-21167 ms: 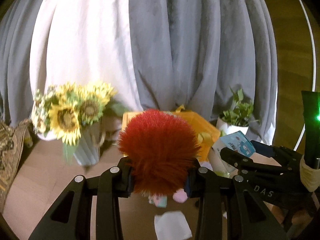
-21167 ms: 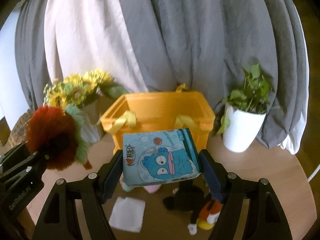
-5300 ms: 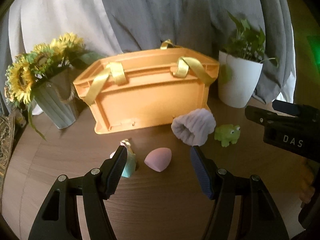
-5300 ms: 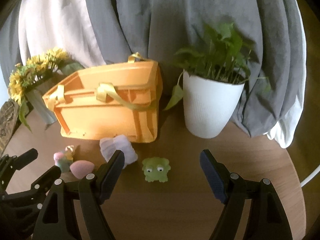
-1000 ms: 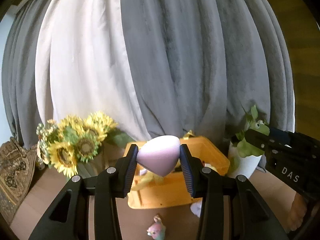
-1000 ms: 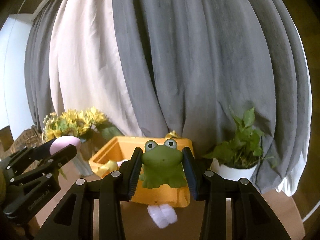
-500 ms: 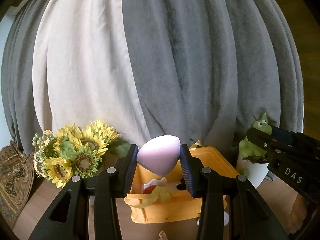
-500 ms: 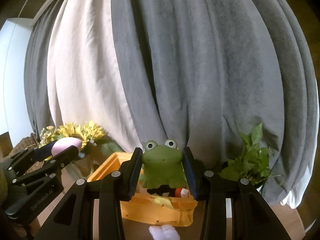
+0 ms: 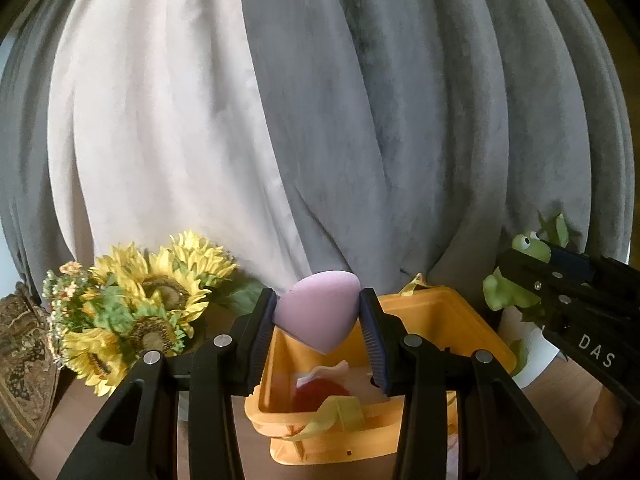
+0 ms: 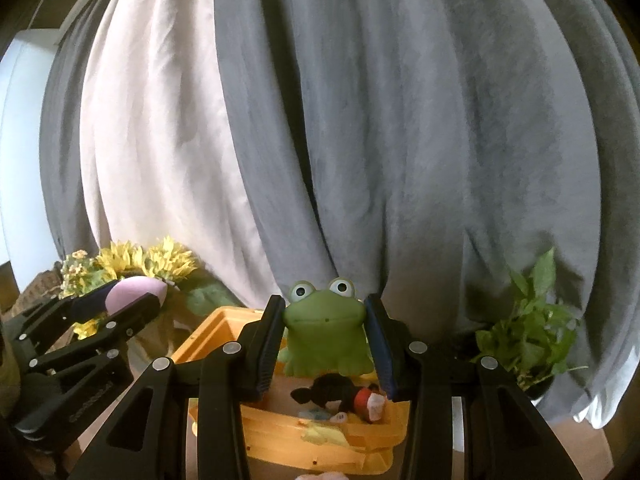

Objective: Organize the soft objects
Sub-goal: 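Carry the pink sponge and green frog up over the orange crate, then open both tools to drop the sponge and frog into the crate, then lift both open tools out of the crate and lower toward the table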

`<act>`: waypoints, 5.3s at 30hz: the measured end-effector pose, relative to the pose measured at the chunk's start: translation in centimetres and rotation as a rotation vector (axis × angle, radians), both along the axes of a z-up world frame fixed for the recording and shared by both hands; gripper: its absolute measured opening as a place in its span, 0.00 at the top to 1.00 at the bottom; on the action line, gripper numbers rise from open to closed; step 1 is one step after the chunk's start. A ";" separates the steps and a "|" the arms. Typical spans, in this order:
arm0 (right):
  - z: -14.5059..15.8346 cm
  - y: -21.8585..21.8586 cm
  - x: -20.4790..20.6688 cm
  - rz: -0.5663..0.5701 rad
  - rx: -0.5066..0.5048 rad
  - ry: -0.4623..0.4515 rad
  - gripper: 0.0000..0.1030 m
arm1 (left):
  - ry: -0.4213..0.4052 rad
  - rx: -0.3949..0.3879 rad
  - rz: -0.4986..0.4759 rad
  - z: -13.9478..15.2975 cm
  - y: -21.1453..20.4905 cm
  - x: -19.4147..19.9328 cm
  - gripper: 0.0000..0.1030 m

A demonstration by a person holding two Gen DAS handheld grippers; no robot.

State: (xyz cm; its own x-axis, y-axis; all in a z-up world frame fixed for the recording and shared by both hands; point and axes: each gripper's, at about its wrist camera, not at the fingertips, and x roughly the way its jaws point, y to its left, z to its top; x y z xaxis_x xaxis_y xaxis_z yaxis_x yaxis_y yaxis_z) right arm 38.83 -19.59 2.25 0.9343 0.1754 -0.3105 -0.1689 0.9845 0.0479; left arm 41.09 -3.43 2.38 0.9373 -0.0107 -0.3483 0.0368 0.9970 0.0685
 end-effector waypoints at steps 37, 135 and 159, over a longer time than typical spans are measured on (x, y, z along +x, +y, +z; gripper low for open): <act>-8.6 0.3 14.3 0.045 0.000 0.524 0.59 | 0.510 -0.026 -0.116 -8.7 -1.2 13.9 0.59; -9.3 0.1 -6.5 0.025 -0.088 0.309 0.27 | 0.304 -0.046 0.141 -9.3 -0.1 -10.0 0.12; -16.2 0.8 -4.2 0.034 -0.207 0.402 0.27 | 0.435 -0.018 0.147 -16.7 -0.6 -7.3 0.12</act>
State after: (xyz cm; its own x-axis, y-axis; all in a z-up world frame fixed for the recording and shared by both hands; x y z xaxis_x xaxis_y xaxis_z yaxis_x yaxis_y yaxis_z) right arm 34.59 -18.75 -13.92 0.7274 0.1001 -0.6789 -0.2094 0.9745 -0.0807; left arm 33.82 -4.00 -14.31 0.6962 0.1019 -0.7106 -0.0840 0.9946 0.0604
